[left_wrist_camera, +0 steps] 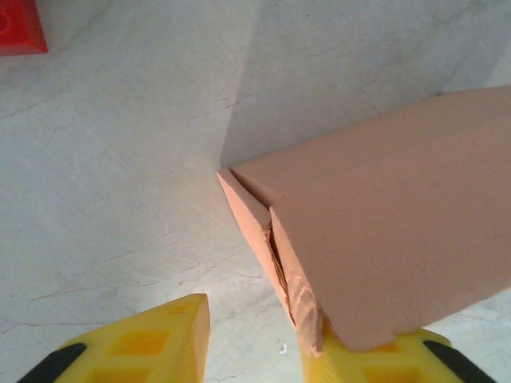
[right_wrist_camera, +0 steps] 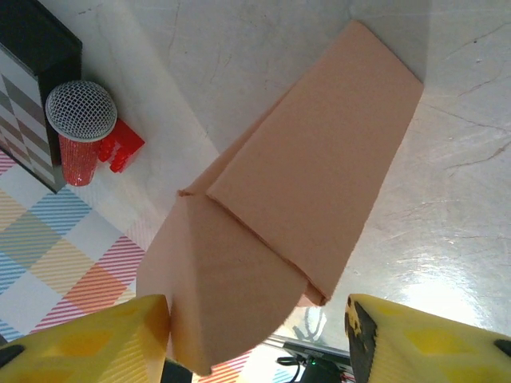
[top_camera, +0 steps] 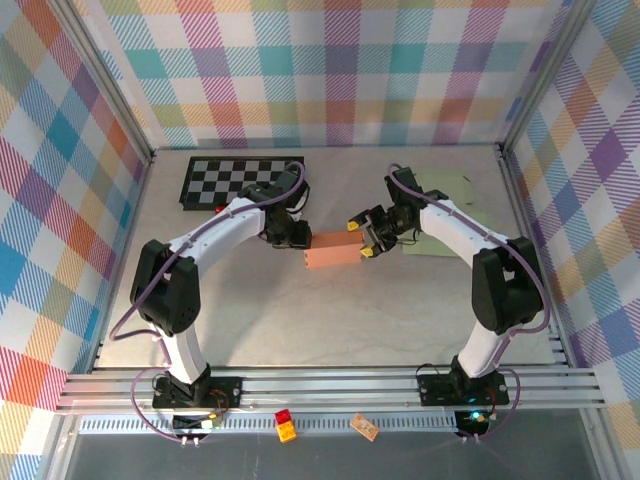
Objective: Fold the paper box
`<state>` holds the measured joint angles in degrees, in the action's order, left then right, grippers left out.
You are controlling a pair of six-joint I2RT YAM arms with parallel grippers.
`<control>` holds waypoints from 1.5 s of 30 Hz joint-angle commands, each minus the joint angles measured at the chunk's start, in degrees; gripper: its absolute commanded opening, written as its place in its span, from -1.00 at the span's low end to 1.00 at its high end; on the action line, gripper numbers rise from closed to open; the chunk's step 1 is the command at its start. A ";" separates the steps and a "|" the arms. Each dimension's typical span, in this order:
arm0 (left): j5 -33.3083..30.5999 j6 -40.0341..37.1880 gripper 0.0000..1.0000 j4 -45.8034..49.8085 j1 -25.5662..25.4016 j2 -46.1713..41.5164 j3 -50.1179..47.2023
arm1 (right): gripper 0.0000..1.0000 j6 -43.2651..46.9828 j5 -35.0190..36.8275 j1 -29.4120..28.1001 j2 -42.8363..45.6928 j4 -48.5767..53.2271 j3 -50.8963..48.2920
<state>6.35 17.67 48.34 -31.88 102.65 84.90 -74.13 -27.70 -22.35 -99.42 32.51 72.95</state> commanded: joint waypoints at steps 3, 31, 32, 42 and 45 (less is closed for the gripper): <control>5.48 7.21 -0.11 -1.69 0.16 -6.81 -1.43 | 0.17 1.13 -0.16 0.11 -1.11 0.88 -1.14; 10.88 17.92 -0.32 -12.25 3.67 -5.81 -10.30 | 0.04 3.43 0.48 0.11 -1.92 1.67 -1.21; 10.88 17.92 -0.33 -12.30 3.67 -5.95 -10.74 | 0.04 3.41 0.38 0.10 -1.92 1.68 -1.23; 10.24 19.94 -0.23 -12.44 4.78 -9.32 -8.42 | 0.04 4.14 0.29 0.11 -1.86 2.12 -1.38; 10.79 20.55 -0.22 -13.54 5.37 -8.49 -8.71 | 0.03 4.25 0.28 0.11 -1.84 2.12 -1.32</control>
<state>16.88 36.67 35.48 -27.33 94.94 74.94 -71.11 -27.68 -22.33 -100.36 32.62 72.77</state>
